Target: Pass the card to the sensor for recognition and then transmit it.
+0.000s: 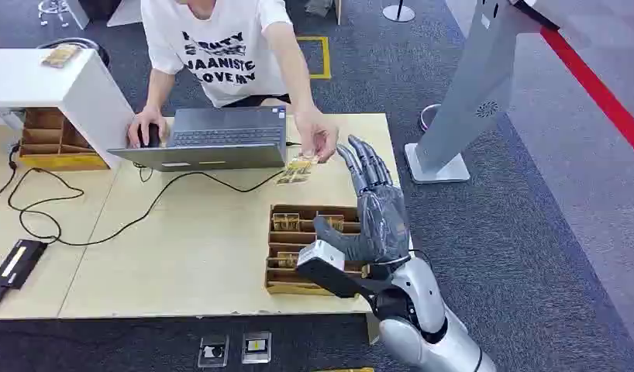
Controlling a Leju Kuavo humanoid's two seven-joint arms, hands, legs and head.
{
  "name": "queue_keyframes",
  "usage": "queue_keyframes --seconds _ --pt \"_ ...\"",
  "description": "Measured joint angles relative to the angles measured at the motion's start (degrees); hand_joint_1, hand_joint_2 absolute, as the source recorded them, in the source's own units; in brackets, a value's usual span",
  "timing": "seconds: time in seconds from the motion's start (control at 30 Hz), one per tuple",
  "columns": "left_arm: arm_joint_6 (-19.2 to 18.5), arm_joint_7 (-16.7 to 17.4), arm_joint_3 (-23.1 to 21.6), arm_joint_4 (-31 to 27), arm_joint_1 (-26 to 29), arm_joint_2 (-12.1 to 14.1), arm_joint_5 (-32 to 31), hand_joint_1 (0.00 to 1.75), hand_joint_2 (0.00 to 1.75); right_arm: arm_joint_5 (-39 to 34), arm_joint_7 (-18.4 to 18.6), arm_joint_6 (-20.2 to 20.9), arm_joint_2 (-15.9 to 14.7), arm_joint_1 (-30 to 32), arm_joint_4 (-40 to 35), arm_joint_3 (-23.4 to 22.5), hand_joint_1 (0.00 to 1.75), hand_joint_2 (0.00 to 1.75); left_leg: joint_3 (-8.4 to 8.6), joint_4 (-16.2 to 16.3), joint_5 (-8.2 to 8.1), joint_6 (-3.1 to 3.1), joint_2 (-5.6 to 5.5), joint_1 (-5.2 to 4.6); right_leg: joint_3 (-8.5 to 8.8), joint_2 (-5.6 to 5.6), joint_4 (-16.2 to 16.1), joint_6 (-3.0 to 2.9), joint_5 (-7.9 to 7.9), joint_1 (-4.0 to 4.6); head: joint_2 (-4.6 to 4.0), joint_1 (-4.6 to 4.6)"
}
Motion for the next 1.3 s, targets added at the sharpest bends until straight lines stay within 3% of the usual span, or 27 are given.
queue_keyframes --seconds 0.5,0.9,1.0,1.03,1.1,1.13,1.17,1.2,1.3 --pt "1.0 0.0 0.0 0.0 0.2 -0.4 1.6 0.0 0.0 5.9 -0.4 0.3 2.1 -8.6 3.6 3.4 0.0 1.75 -0.03 0.0 0.0 0.0 -0.01 0.0 0.0 -0.02 0.0 0.0 0.0 0.0 0.0 0.0" --pt "1.0 -0.2 0.0 0.0 0.2 -0.5 1.6 0.0 0.0 6.1 -0.3 -1.6 2.9 -10.3 7.1 5.5 0.03 1.75 -0.03 0.0 0.0 0.0 -0.01 0.0 -0.01 -0.01 0.0 0.0 0.0 0.0 0.0 0.0" --pt "0.9 -0.2 0.0 0.0 0.2 -0.5 1.5 0.0 0.0 6.1 0.1 -1.9 2.9 -10.5 7.6 5.6 0.23 1.75 -0.03 0.0 0.0 0.0 -0.01 0.0 -0.01 -0.01 0.0 0.0 0.0 0.0 0.0 0.0" --pt "0.9 -0.2 0.0 0.0 0.2 -0.5 1.4 0.0 0.0 6.1 0.2 -1.9 2.9 -10.5 7.7 5.7 0.47 1.75 -0.02 0.0 0.0 0.0 -0.01 0.0 -0.01 -0.01 0.0 0.0 0.0 0.0 0.0 0.0" --pt "0.9 -0.2 0.0 0.0 0.2 -0.6 1.3 0.0 0.0 6.1 0.2 -2.1 2.9 -10.6 8.0 6.0 0.61 1.75 -0.02 0.0 0.0 0.0 -0.01 0.0 -0.01 -0.01 0.0 0.0 0.0 0.0 0.0 0.0" --pt "0.9 -0.2 0.0 0.0 0.2 -0.6 1.3 0.0 0.0 6.1 0.3 -2.3 2.9 -10.6 8.2 6.2 0.8 1.75 -0.02 0.0 0.0 0.0 -0.01 0.0 -0.01 -0.01 0.0 0.0 0.0 0.0 0.0 0.0" --pt "0.9 -0.2 0.0 0.0 0.2 -0.6 1.3 0.0 0.0 6.0 0.3 -2.4 2.9 -10.6 8.3 6.3 1.2 1.75 -0.02 0.0 0.0 0.0 -0.01 0.0 -0.01 -0.01 0.0 0.0 0.0 0.0 0.0 0.0" --pt "0.9 -0.2 0.0 0.0 0.2 -0.6 1.3 0.0 0.0 6.0 0.3 -2.6 2.9 -10.6 8.3 6.5 1.45 1.75 -0.02 0.0 0.0 0.0 -0.01 0.0 -0.01 -0.01 0.0 0.0 0.0 0.0 0.0 0.0" --pt "0.9 -0.2 0.0 0.0 0.2 -0.6 1.3 0.0 0.0 5.9 0.3 -2.9 2.9 -10.8 8.6 6.9 1.64 1.75 -0.02 0.0 0.0 0.0 -0.01 0.0 -0.01 -0.01 0.0 0.0 0.0 0.0 0.0 0.0"
